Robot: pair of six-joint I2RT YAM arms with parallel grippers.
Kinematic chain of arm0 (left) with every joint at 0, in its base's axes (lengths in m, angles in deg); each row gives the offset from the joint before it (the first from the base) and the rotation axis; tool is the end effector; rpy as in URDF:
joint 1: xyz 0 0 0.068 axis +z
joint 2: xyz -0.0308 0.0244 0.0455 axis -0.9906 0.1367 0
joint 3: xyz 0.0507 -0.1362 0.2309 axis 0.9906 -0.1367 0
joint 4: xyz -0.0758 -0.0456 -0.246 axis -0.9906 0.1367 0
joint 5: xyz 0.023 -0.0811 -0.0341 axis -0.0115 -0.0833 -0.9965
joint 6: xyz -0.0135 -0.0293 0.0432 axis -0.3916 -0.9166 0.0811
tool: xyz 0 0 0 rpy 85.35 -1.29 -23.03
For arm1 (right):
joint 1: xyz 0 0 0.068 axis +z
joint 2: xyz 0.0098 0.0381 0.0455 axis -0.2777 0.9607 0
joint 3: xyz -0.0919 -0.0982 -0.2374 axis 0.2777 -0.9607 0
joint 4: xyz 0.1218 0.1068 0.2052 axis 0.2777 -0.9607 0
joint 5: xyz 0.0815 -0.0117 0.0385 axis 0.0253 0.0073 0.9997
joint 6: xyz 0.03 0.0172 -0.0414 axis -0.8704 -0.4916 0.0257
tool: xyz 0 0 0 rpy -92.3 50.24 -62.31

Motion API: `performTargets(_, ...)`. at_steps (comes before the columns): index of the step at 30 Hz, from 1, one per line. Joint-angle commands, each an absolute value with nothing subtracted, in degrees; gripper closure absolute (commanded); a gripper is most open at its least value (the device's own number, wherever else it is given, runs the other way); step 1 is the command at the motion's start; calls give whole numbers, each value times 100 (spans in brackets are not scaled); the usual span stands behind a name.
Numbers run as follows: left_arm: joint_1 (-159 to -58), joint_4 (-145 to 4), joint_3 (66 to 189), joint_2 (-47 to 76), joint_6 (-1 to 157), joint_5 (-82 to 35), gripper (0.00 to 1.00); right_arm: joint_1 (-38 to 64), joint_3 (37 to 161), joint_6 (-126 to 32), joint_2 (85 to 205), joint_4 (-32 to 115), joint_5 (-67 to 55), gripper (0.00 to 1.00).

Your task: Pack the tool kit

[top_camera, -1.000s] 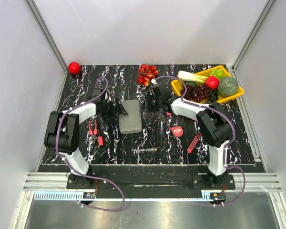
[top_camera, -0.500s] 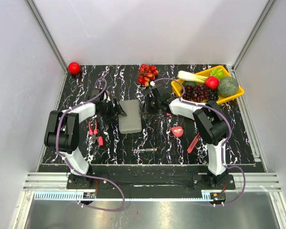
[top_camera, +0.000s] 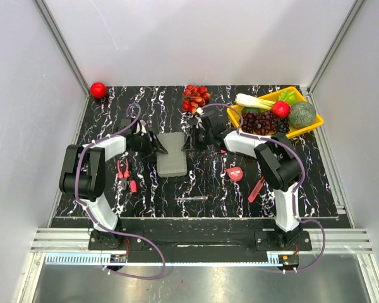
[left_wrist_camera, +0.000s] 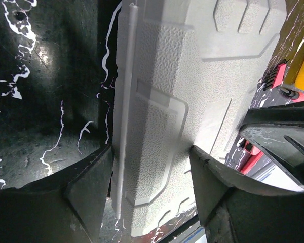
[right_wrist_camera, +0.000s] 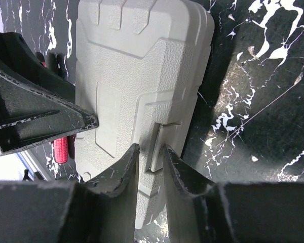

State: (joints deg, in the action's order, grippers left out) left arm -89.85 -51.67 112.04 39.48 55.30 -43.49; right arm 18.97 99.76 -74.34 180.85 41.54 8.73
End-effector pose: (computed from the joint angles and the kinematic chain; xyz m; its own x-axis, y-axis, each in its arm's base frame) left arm 0.3325 -0.0620 0.1545 -0.9082 -0.3828 -0.1691 -0.2045 0.7586 -0.6187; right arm 0.3566 0.2668 0.1657 -0.8746 0.0231 -0.4844 -0.3294 0.7048 0.6283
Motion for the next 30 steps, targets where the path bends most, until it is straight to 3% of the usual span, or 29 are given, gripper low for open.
performTargets(1, -8996, -5005, 11147, 4209, 5605, -4203, 37, 1956, 9958, -7392, 18262, 4404, 1207, 70)
performTargets(12, -9005, -4996, 11112, 4323, 5544, -4203, 38, 1868, 9589, -7515, 18314, 4693, 1066, 88)
performTargets(25, -9005, -4996, 11138, 4455, 5544, -4194, 39, 1780, 9448, -7717, 18464, 5115, 1427, 93)
performTargets(30, -9005, -4996, 11129, 4472, 5561, -4203, 39, 1789, 9536, -7612, 18517, 4931, 1357, 87)
